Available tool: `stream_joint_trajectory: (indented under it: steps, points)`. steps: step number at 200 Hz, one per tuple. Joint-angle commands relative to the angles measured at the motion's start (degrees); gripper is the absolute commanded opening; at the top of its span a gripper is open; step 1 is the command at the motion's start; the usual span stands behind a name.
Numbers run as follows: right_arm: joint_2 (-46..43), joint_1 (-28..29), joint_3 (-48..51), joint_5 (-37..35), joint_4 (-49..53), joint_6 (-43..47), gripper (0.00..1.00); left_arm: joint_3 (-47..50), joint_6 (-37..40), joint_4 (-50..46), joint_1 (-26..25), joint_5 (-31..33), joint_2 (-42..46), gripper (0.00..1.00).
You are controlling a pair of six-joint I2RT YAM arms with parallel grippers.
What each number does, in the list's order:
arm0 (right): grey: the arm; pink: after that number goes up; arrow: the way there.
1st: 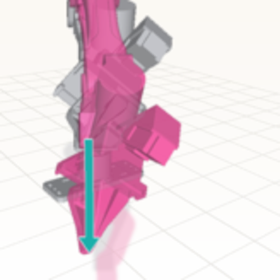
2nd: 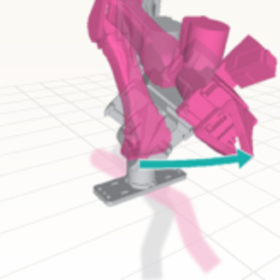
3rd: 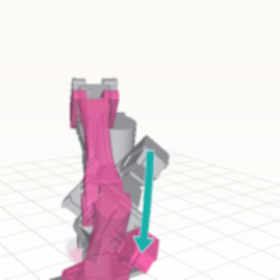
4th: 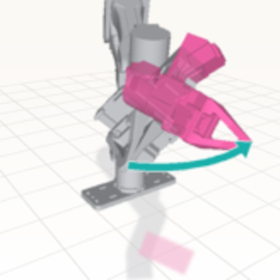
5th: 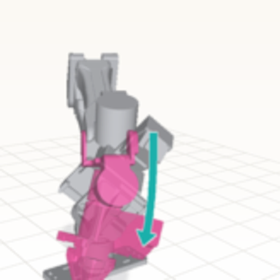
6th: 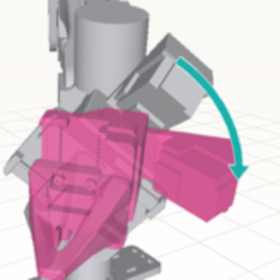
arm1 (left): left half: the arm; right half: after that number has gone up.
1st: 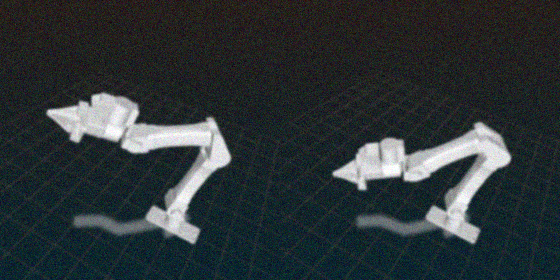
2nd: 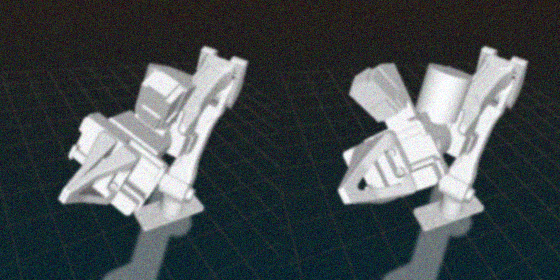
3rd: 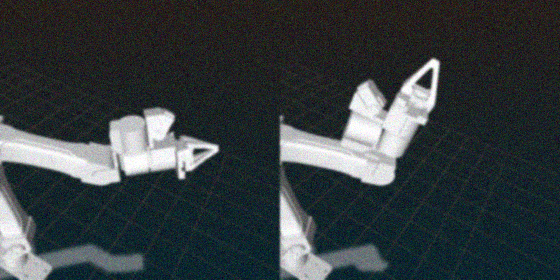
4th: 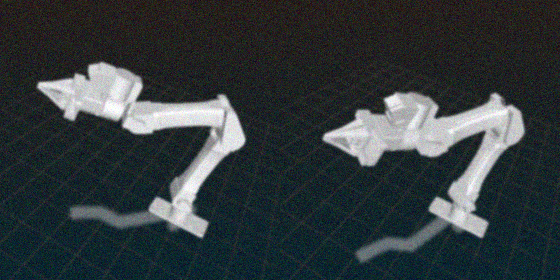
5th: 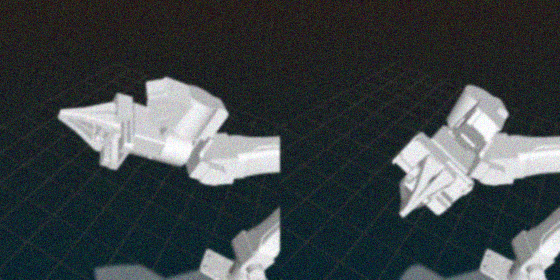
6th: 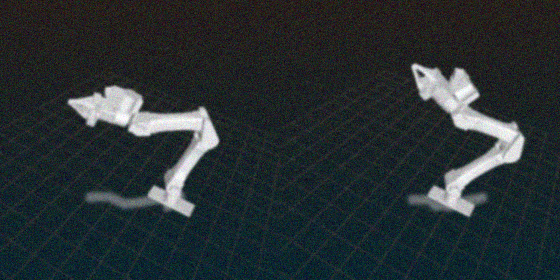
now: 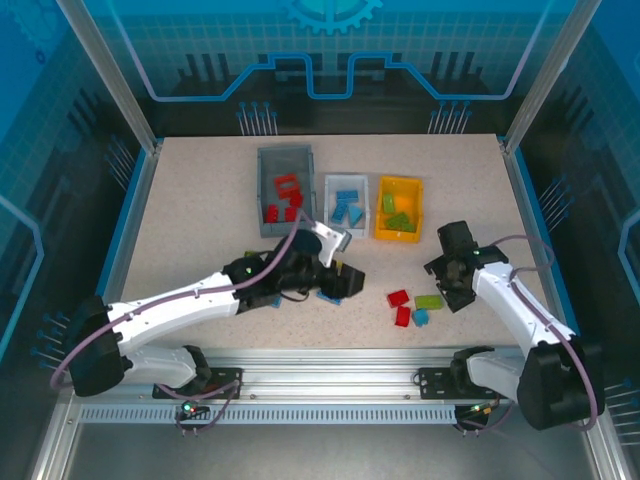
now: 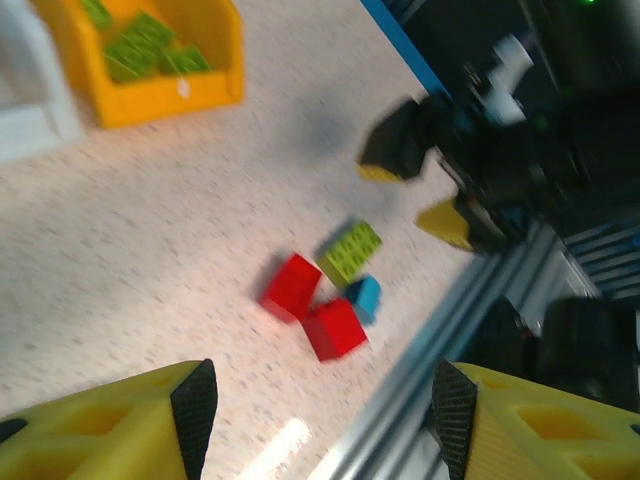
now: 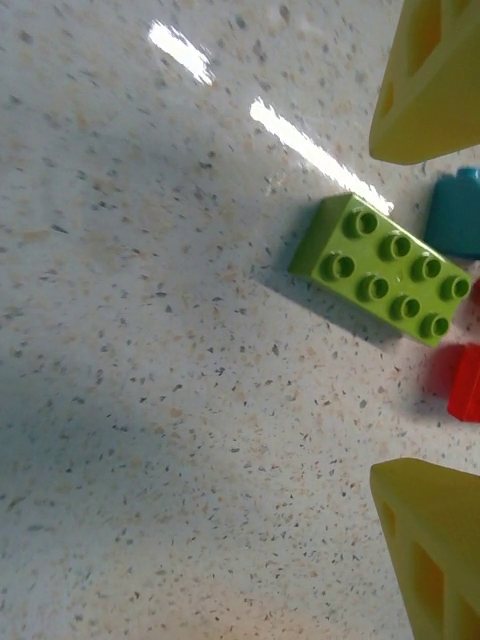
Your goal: Sort the legos into containers by color
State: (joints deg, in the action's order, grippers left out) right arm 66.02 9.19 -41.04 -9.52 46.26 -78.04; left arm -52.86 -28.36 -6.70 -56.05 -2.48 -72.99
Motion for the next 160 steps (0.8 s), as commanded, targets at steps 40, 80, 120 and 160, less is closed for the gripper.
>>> stream_joint_trajectory:
  steps: [40,80,120,160]
  points:
    - [5.0,-5.5,7.1,12.3,-10.6,-4.4,0.74,1.7,-0.9,5.4,-4.7,5.2,1.5,0.62]
    - [4.9,-6.0,10.3,13.9,-15.1,-5.8,0.55,1.0,-0.1,4.7,-4.7,5.3,1.8,0.60]
    - [4.7,-6.2,10.2,13.1,-15.9,-6.3,0.31,1.4,-0.1,4.1,-4.7,5.9,3.0,0.60]
    - [3.3,-5.3,2.8,9.2,-17.1,2.5,0.21,0.4,0.4,1.9,-4.7,8.1,4.0,0.60]
